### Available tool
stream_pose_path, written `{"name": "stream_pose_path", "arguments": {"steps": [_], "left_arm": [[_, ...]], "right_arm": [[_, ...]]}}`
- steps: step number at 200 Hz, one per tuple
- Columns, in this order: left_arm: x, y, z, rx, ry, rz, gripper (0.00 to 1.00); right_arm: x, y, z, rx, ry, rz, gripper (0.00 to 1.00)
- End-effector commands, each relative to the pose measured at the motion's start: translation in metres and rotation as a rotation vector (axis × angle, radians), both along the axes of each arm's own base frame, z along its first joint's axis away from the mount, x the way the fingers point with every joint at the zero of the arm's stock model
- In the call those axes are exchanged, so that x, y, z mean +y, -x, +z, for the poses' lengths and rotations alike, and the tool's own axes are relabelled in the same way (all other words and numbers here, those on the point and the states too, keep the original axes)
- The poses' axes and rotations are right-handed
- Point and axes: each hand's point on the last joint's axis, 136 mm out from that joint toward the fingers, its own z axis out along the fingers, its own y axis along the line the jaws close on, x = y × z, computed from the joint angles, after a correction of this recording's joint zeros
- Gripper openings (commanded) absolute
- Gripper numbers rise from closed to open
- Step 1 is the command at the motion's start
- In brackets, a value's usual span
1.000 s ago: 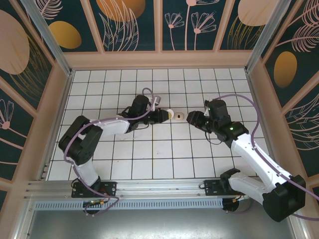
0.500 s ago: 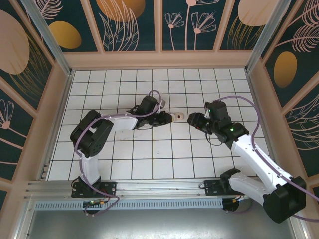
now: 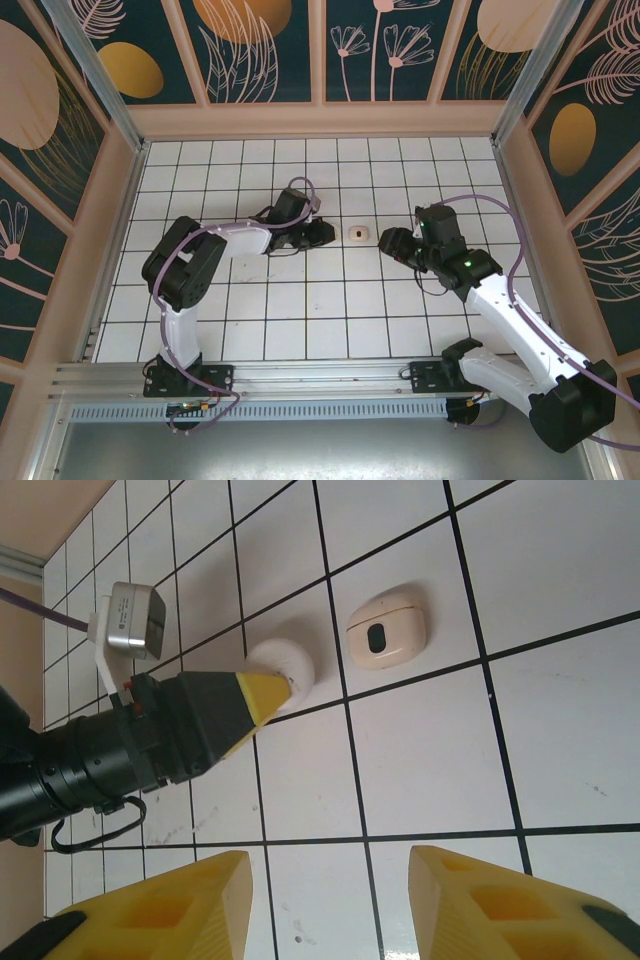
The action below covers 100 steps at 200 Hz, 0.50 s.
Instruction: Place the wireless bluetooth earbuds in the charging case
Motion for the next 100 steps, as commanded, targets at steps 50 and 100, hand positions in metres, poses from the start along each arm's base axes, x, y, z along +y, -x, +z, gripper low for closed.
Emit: {"name": "stream_pose_path", "arguments": {"steps": [50,100], "left_arm": [[0.014,-0.005,-0.022,0.029,-0.074,0.014,0.21],[0.032,-0.006,-0.029,0.037,-0.140,0.026,0.30]], "right_arm": [[-0.007,0.002,-0.002,0.004,0.012,-0.031,0.45],[-0.010,0.004,0.000,-0.001,0.016,-0.038,0.45]]}}
